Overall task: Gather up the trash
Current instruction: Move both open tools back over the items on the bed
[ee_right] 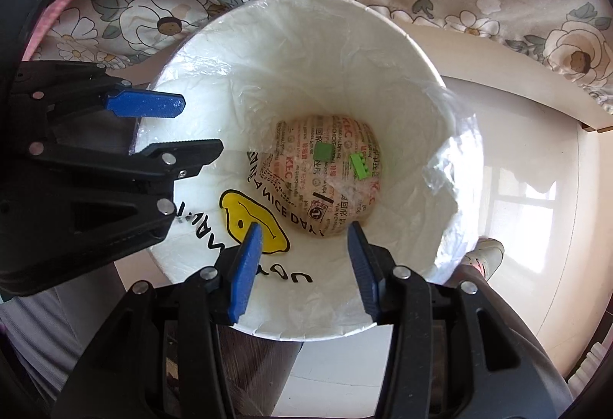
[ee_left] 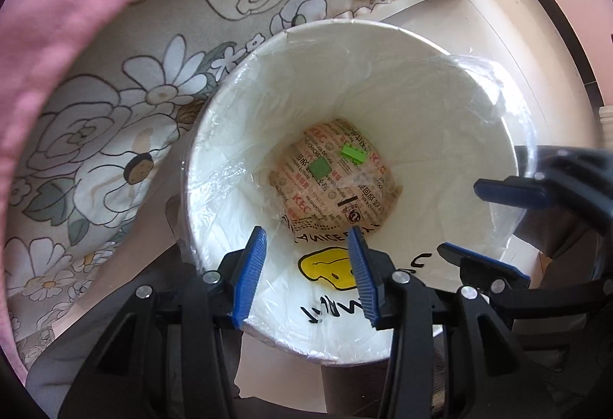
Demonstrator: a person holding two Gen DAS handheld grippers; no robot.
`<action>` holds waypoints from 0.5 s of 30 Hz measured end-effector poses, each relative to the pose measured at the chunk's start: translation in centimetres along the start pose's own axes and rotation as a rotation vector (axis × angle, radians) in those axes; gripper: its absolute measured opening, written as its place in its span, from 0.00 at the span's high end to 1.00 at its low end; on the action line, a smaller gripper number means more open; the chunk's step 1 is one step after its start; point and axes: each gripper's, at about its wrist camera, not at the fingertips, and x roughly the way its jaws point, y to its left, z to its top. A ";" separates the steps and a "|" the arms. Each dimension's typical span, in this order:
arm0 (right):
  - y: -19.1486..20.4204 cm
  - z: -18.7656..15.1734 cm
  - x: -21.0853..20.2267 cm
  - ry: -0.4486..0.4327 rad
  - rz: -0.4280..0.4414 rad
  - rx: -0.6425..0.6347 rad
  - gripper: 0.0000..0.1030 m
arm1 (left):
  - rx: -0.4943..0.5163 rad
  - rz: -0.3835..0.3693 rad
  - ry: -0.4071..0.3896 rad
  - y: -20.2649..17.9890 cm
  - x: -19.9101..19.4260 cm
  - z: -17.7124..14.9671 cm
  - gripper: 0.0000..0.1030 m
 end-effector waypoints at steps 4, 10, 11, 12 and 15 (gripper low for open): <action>0.2 0.0 -3.5 -0.041 -0.033 -0.048 0.54 | 0.041 0.029 -0.072 0.0 -4.5 -0.8 0.55; 0.7 1.2 -12.8 -0.160 -0.105 -0.155 0.54 | 0.097 0.098 -0.251 0.9 -14.8 -0.9 0.55; 0.5 1.6 -15.0 -0.189 -0.125 -0.175 0.54 | 0.106 0.114 -0.276 1.3 -16.6 -0.7 0.53; 0.5 2.1 -17.0 -0.214 -0.141 -0.193 0.54 | 0.115 0.134 -0.298 1.7 -18.2 -0.4 0.52; 0.2 3.9 -22.7 -0.285 -0.177 -0.232 0.54 | 0.142 0.208 -0.367 3.3 -23.1 0.9 0.43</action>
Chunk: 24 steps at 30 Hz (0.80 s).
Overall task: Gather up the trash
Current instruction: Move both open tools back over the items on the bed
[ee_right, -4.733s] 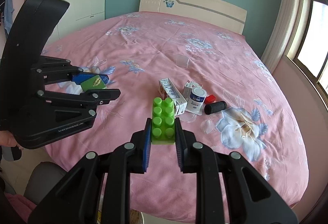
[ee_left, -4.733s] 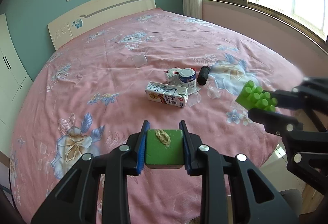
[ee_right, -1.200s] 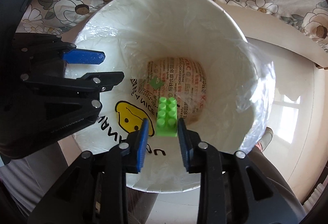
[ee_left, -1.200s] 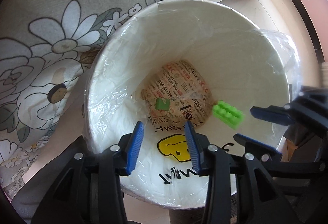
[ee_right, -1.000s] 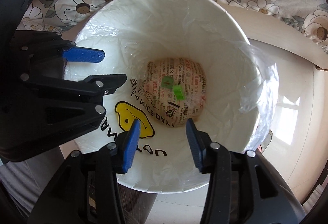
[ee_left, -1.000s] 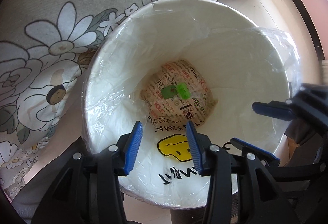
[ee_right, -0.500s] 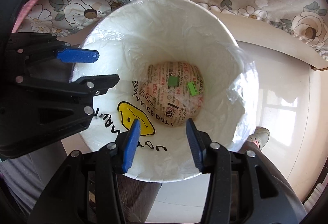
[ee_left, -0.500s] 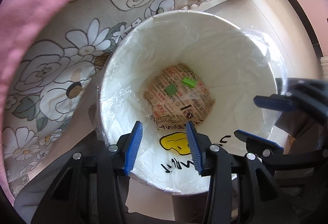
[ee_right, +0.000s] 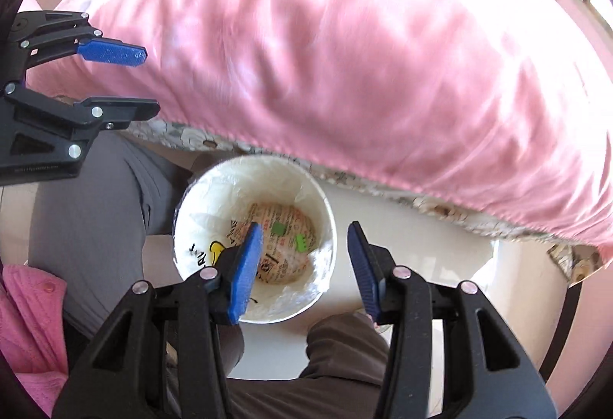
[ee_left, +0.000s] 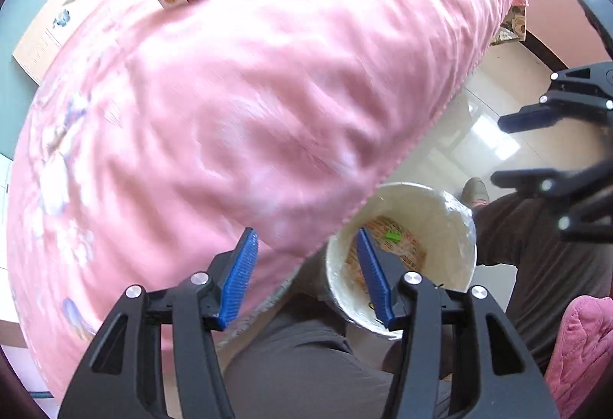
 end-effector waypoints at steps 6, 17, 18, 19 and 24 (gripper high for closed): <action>-3.0 6.5 -8.0 -0.113 -0.059 -0.054 0.40 | 0.028 0.110 -0.087 6.4 -5.5 6.4 0.34; -8.6 21.4 -11.1 -0.142 -0.111 -0.137 0.34 | 0.326 0.108 -0.225 12.9 -6.0 17.9 0.21; -9.0 22.7 -10.8 -0.139 -0.105 -0.148 0.34 | 0.366 0.105 -0.230 13.1 -5.5 18.7 0.19; -9.5 23.9 -10.3 -0.134 -0.099 -0.156 0.34 | 0.405 0.104 -0.233 13.4 -5.0 19.5 0.19; -12.1 29.3 -7.1 -0.104 -0.078 -0.205 0.32 | 0.527 0.043 -0.228 14.7 -1.2 23.4 0.18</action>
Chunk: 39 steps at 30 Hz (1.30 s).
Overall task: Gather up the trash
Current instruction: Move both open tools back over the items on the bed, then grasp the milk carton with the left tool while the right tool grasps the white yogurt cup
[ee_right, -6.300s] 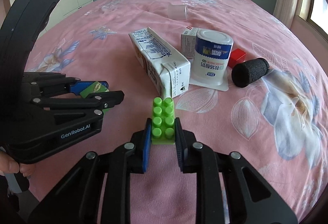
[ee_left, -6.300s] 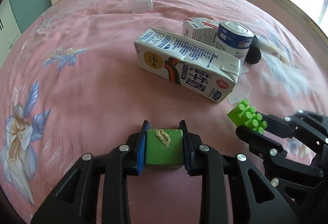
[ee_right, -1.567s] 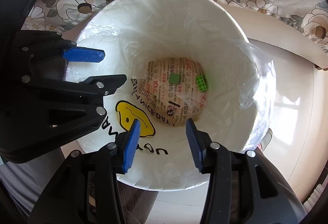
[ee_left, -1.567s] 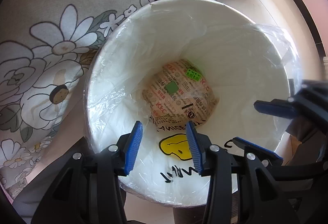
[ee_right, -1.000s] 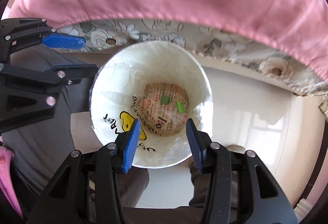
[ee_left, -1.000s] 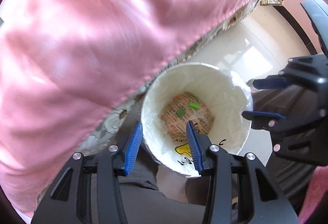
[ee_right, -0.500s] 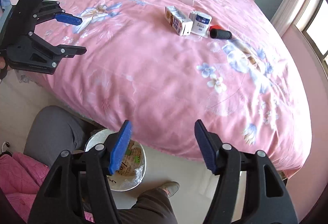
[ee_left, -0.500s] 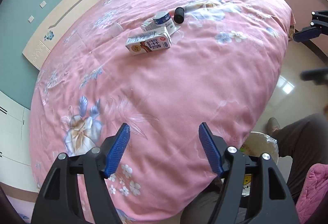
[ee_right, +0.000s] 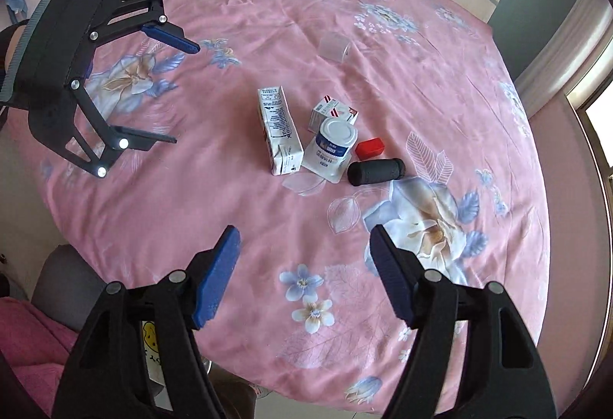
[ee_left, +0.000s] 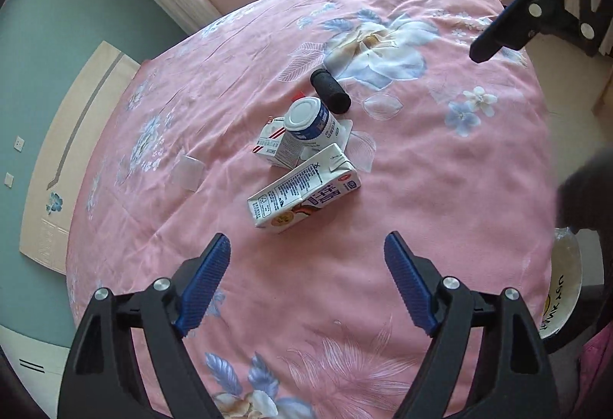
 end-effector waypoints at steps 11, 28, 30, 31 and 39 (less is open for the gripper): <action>-4.8 5.0 10.7 0.057 0.102 -0.080 0.32 | 0.187 -0.107 -0.031 2.2 8.9 2.6 0.18; -7.4 8.2 19.9 0.054 0.286 -0.038 0.33 | 0.173 -0.305 0.004 1.5 15.9 3.1 0.19; -7.9 8.0 20.2 0.067 0.288 -0.003 0.48 | 0.153 -0.331 -0.004 1.7 15.9 3.3 0.31; -8.1 7.9 20.4 0.073 0.284 0.005 0.53 | 0.145 -0.349 -0.007 1.8 15.9 3.4 0.40; -8.3 7.3 19.7 0.054 0.256 0.032 0.53 | 0.065 -0.359 0.021 1.5 15.1 2.8 0.58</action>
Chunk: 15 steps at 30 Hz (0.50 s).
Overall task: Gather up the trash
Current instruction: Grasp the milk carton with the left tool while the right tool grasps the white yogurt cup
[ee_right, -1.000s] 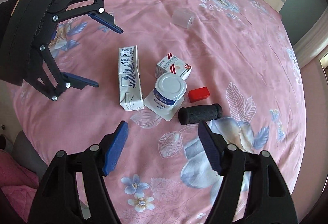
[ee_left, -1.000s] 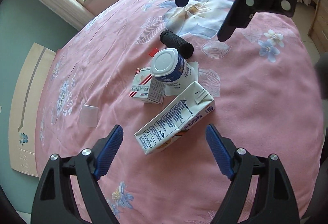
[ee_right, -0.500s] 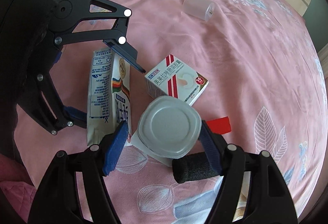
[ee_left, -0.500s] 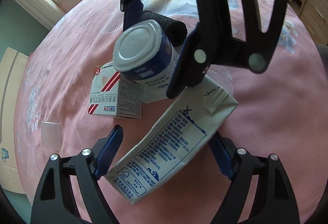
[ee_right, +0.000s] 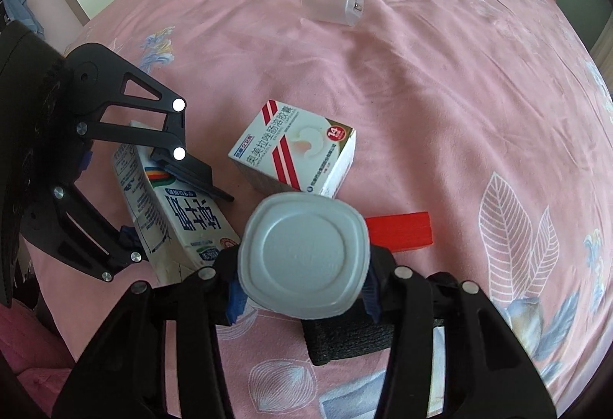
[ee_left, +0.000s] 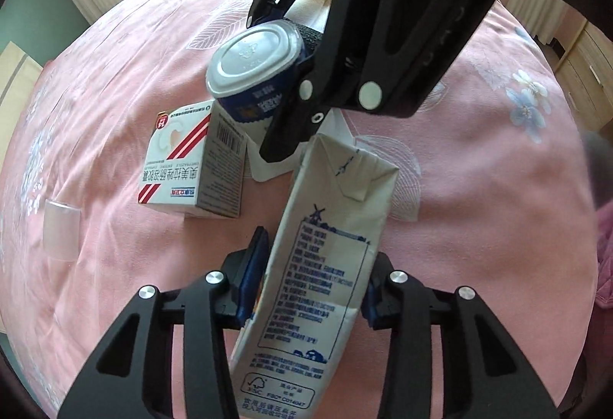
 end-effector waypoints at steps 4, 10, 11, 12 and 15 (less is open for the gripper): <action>0.9 -0.4 -1.2 -0.015 -0.022 -0.009 0.53 | 0.011 0.053 -0.002 -1.4 -1.5 -1.2 0.62; 2.6 -0.6 -4.9 -0.059 -0.057 -0.021 0.53 | -0.031 0.092 -0.020 -2.6 -5.0 -1.8 0.63; 3.0 -0.8 -5.6 -0.065 -0.065 -0.021 0.53 | -0.039 0.107 -0.024 -2.7 -5.6 -1.8 0.63; 3.4 -0.9 -6.4 -0.073 -0.073 -0.022 0.53 | -0.040 0.129 -0.033 -3.0 -6.3 -1.8 0.63; 5.0 -1.4 -8.7 -0.090 -0.100 -0.041 0.53 | -0.056 0.166 -0.052 -4.1 -8.5 -1.9 0.63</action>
